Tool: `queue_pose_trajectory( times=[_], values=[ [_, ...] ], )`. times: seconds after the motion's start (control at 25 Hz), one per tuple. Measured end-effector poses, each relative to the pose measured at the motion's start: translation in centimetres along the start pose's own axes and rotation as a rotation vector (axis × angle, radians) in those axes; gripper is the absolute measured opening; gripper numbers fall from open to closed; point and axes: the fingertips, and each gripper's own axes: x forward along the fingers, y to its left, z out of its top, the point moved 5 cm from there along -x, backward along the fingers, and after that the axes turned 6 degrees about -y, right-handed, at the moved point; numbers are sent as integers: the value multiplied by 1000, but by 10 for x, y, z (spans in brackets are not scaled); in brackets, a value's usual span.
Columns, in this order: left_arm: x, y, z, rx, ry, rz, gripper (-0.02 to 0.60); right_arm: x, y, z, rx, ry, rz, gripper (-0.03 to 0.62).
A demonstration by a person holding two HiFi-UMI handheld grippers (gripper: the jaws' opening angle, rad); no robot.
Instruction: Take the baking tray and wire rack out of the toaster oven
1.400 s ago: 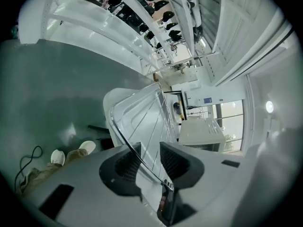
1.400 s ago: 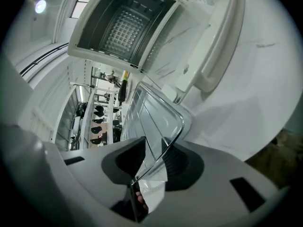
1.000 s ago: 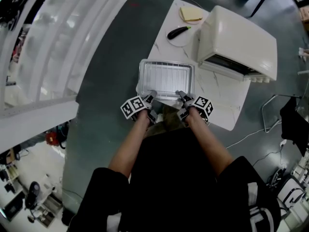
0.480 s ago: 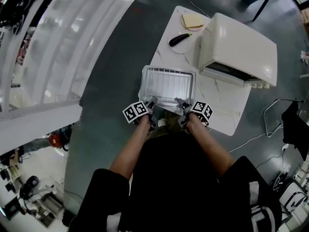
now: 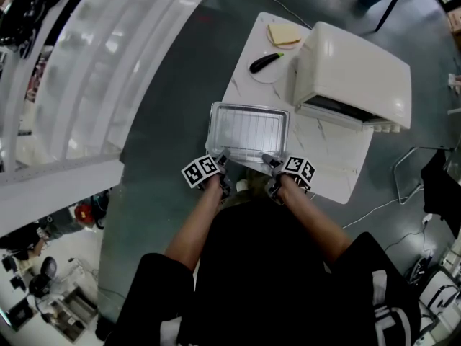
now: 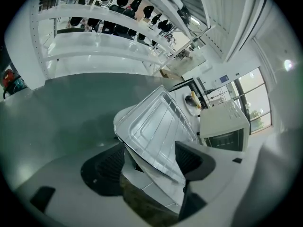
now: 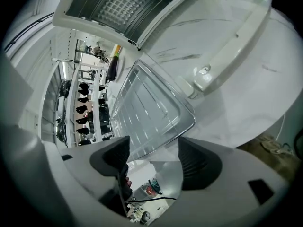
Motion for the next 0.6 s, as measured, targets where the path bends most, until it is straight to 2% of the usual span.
queue_pose_trajectory(
  times=[0.24,0.48,0.6],
  values=[
    [2,0,-2,60,53,24,336,1,0,0,5,-8,9,319],
    [-10,0,2,67,17,18,339,-6,3,1,-11,-17,25,319],
    [-22,1,5,57,-11,-12,339,-16,13,1,-88,-31,53,319]
  ],
)
